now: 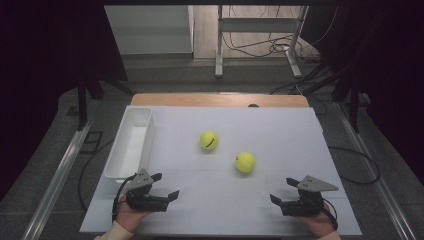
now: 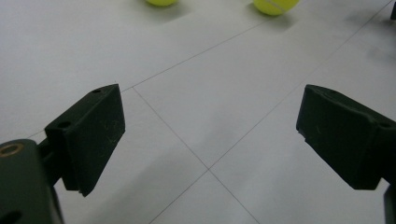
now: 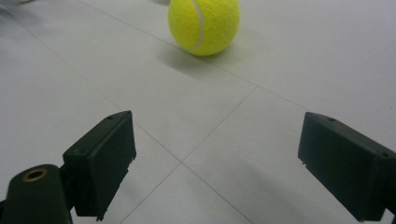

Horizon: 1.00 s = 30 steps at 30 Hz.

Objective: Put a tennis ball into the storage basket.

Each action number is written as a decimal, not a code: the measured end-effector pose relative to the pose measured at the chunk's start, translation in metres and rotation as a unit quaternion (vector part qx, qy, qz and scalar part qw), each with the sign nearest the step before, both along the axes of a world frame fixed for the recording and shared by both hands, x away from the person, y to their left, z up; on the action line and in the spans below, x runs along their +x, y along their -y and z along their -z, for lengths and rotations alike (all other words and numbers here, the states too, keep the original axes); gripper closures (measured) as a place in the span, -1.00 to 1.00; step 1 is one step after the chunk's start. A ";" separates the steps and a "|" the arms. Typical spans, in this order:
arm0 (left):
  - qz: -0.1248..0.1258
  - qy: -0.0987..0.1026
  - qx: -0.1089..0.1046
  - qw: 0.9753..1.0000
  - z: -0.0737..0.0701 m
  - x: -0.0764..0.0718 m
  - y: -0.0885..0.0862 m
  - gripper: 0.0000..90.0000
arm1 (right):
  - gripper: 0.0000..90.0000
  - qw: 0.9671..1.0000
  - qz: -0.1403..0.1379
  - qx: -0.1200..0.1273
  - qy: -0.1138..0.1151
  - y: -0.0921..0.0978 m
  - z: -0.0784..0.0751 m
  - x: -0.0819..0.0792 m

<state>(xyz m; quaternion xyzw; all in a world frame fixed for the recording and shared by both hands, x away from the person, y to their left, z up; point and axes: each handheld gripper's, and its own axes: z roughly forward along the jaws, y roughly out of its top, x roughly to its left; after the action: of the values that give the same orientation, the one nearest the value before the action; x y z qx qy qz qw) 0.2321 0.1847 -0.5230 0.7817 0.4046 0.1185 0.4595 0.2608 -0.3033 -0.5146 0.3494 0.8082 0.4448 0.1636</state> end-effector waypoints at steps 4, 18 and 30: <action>0.000 0.001 0.003 1.000 0.000 -0.001 0.001 -0.80 | -0.74 1.000 -0.002 -0.001 0.001 -0.001 0.000 0.000; 0.008 0.001 0.003 1.000 -0.005 0.001 0.009 -0.80 | -0.74 1.000 -0.004 -0.001 -0.002 -0.002 0.001 -0.002; 0.015 0.004 0.004 1.000 -0.016 0.001 0.014 -0.80 | -0.73 1.000 -0.001 -0.005 0.001 -0.002 0.001 -0.002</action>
<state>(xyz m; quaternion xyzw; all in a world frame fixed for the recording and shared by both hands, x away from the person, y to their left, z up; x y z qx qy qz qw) 0.2330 0.1703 -0.5075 0.7889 0.3909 0.1160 0.4598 0.2586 -0.3011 -0.5151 0.3475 0.8108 0.4410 0.1657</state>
